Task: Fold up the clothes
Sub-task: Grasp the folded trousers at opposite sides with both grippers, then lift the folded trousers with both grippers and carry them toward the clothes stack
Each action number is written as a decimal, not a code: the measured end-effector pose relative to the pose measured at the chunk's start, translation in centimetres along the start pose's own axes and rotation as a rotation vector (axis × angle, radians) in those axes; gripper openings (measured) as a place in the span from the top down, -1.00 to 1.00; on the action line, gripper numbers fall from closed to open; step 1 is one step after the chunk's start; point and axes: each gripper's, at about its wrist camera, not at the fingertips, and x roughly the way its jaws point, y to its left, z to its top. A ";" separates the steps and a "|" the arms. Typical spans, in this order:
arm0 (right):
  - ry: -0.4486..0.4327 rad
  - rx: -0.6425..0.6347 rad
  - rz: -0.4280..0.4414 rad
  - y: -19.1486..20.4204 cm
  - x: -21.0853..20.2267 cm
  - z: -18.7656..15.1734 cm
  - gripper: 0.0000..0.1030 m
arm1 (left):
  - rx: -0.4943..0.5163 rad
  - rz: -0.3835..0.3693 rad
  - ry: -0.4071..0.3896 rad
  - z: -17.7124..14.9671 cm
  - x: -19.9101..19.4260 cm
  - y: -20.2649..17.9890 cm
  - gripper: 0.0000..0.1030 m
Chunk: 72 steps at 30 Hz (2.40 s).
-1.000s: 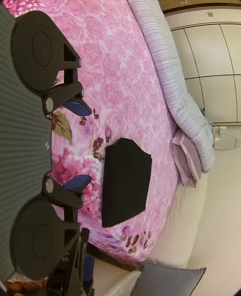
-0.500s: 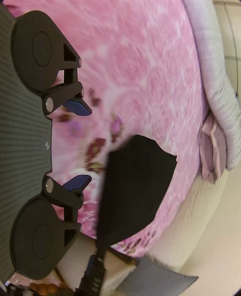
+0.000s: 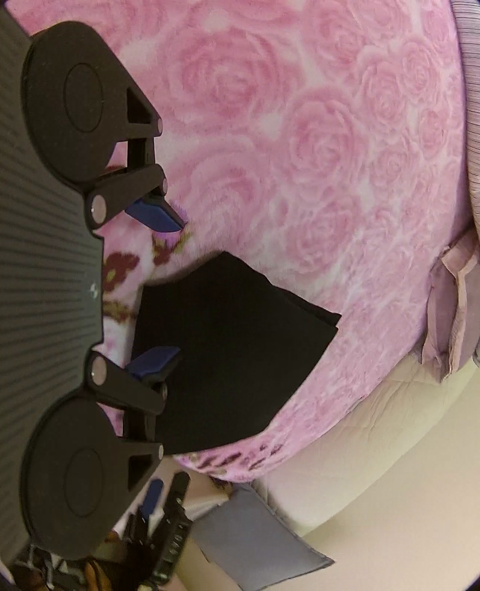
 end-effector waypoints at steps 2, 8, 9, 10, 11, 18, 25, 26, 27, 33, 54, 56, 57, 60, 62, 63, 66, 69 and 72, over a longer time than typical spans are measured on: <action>0.028 0.035 -0.015 0.4 -0.6 0.0 -0.29 | -0.002 0.000 0.021 0.9 -1.0 -0.5 -0.24; 0.039 0.092 -0.012 1.6 -3.1 -0.3 -0.29 | 0.053 0.046 0.084 2.9 -3.3 -1.7 -0.25; 0.046 0.090 -0.013 1.8 -3.3 -0.4 -0.29 | 0.054 0.043 0.091 3.1 -3.3 -1.6 -0.25; 0.051 0.088 -0.027 1.8 -3.4 -0.6 -0.29 | 0.053 0.039 0.102 3.2 -3.3 -1.6 -0.25; 0.057 0.087 -0.040 1.7 -3.4 -0.7 -0.29 | 0.053 0.040 0.112 3.3 -3.2 -1.6 -0.25; 0.114 0.071 -0.060 0.4 -1.8 0.3 -0.29 | 0.040 0.078 0.151 4.8 -0.1 -1.7 -0.26; 0.153 0.025 0.003 -2.4 3.6 5.6 -0.29 | -0.023 0.017 0.081 8.6 4.7 -1.0 -0.27; 0.164 0.027 0.023 -2.8 4.3 6.4 -0.29 | -0.024 0.006 0.080 9.0 5.4 -0.8 -0.27; 0.177 0.025 0.041 -3.1 5.0 6.9 -0.29 | -0.025 -0.005 0.080 9.5 6.2 -0.6 -0.27; 0.263 -0.036 0.121 -4.2 8.9 9.0 -0.29 | -0.033 -0.122 0.137 10.9 10.1 0.9 -0.30; 0.381 0.226 0.335 -6.7 15.4 9.2 -0.28 | -0.181 -0.311 0.256 11.9 18.6 2.5 -0.32; 0.384 0.219 0.355 -6.5 15.6 9.2 -0.28 | -0.200 -0.335 0.249 11.7 19.1 2.3 -0.31; 0.386 0.215 0.365 -6.5 15.7 9.2 -0.28 | -0.200 -0.348 0.254 11.6 19.5 2.0 -0.25; 0.391 0.193 0.391 -6.2 16.0 9.2 -0.28 | -0.162 -0.344 0.260 11.5 20.4 1.0 -0.02; 0.393 0.170 0.405 -5.9 16.2 9.1 -0.28 | -0.140 -0.334 0.255 11.5 20.6 0.4 0.07; 0.394 0.159 0.412 -5.8 16.3 9.0 -0.28 | -0.135 -0.331 0.251 11.4 20.6 0.3 0.10; 0.395 0.131 0.431 -5.1 16.9 8.8 -0.14 | -0.144 -0.327 0.237 11.1 20.6 0.2 0.15; 0.398 0.130 0.457 -4.5 17.4 8.5 0.20 | -0.165 -0.334 0.223 10.8 20.4 0.5 0.32; 0.398 0.159 0.504 -4.6 17.3 8.2 0.51 | -0.159 -0.346 0.198 10.5 19.4 0.7 0.50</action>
